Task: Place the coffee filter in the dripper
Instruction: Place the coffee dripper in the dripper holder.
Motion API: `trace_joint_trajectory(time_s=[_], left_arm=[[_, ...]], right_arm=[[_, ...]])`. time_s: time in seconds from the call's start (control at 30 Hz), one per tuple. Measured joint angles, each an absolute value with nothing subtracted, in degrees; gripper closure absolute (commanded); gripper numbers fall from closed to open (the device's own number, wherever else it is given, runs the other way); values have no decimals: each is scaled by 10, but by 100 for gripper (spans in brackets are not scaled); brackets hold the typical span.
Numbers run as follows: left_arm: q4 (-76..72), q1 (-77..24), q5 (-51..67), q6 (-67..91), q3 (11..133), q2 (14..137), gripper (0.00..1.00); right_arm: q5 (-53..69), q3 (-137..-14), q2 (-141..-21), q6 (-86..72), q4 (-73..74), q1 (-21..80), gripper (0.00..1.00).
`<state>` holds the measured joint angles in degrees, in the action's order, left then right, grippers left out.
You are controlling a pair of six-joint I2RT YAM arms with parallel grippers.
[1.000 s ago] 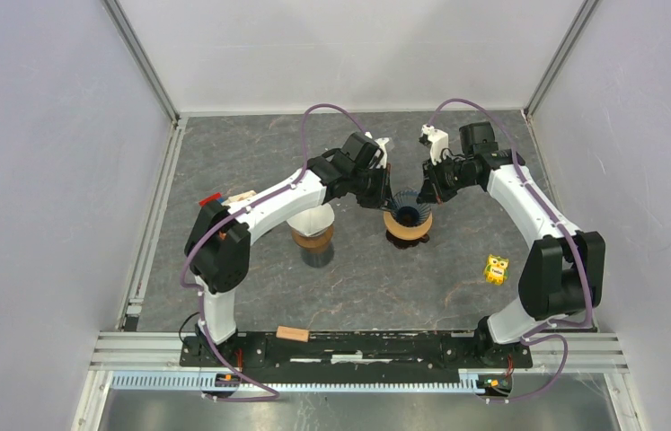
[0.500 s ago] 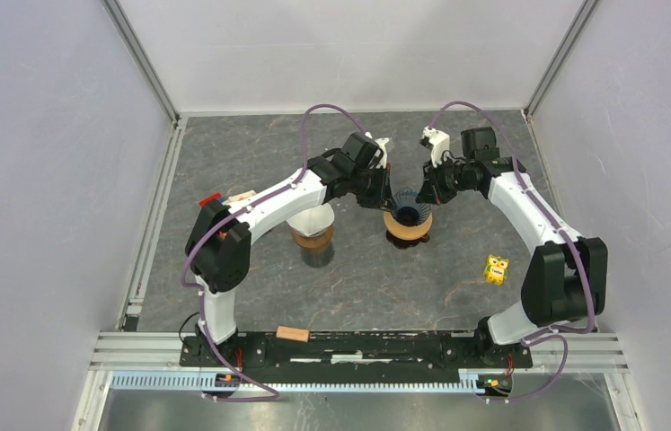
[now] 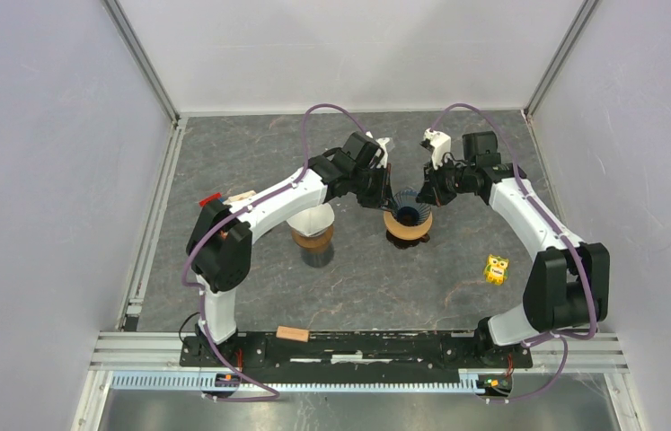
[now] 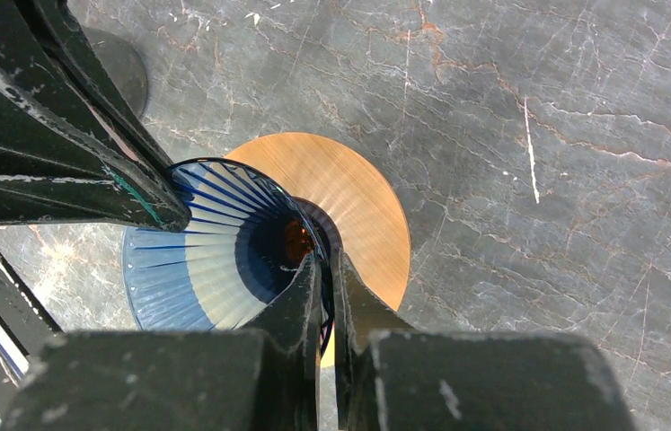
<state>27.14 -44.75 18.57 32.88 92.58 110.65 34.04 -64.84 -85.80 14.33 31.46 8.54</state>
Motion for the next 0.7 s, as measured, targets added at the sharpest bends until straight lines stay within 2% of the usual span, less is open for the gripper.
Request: trace_joint_trajectory(time_s=[0.7], left_arm=[[257, -451, 180, 329, 913, 1102, 98]], right_arm=[[324, -604, -825, 144, 260, 93, 100]])
